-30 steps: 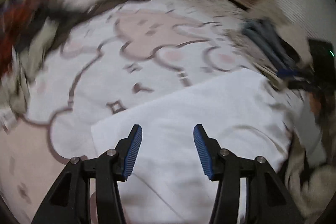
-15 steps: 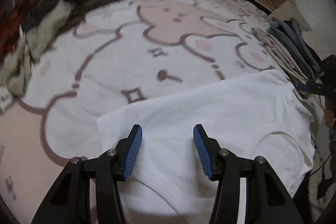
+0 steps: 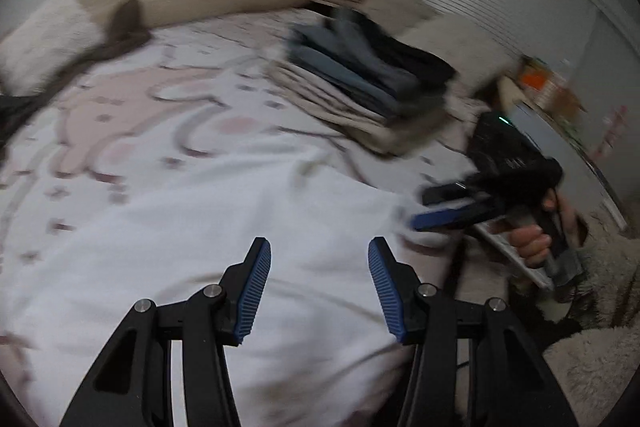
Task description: Fold clothes
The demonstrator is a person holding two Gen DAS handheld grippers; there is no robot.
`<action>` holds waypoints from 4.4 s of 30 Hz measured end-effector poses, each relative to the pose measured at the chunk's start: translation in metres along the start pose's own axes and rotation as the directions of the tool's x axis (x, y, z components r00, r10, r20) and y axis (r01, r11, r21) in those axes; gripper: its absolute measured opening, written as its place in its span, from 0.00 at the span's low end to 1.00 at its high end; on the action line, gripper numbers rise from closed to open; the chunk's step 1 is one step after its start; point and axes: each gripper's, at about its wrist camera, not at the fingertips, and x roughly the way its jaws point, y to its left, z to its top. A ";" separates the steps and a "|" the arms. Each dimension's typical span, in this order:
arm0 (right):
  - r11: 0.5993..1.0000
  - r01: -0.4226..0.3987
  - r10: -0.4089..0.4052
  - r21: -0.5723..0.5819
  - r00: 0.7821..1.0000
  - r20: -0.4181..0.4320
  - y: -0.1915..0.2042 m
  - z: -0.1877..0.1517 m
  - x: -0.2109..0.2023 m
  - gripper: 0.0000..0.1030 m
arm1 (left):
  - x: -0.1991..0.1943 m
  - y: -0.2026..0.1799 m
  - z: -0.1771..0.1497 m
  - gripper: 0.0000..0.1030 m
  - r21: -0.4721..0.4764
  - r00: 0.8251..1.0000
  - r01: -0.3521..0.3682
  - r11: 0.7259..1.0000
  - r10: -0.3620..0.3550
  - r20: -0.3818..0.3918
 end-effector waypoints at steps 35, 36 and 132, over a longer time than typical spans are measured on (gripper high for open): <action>0.998 0.025 -0.006 0.066 0.960 -0.280 0.033 -0.001 0.051 0.09 | 0.063 -0.111 -0.061 0.52 0.526 0.905 -0.416 0.742 0.395 0.159; 0.997 0.034 -0.013 0.068 0.958 -0.285 0.034 0.000 0.052 0.09 | 0.067 -0.112 -0.061 0.52 0.541 0.891 -0.441 0.716 0.423 0.166; 0.908 0.021 -0.236 -0.419 0.853 -0.466 0.241 0.016 0.361 0.80 | -0.092 0.066 -0.144 0.08 -0.440 0.926 -0.375 0.816 0.352 -0.136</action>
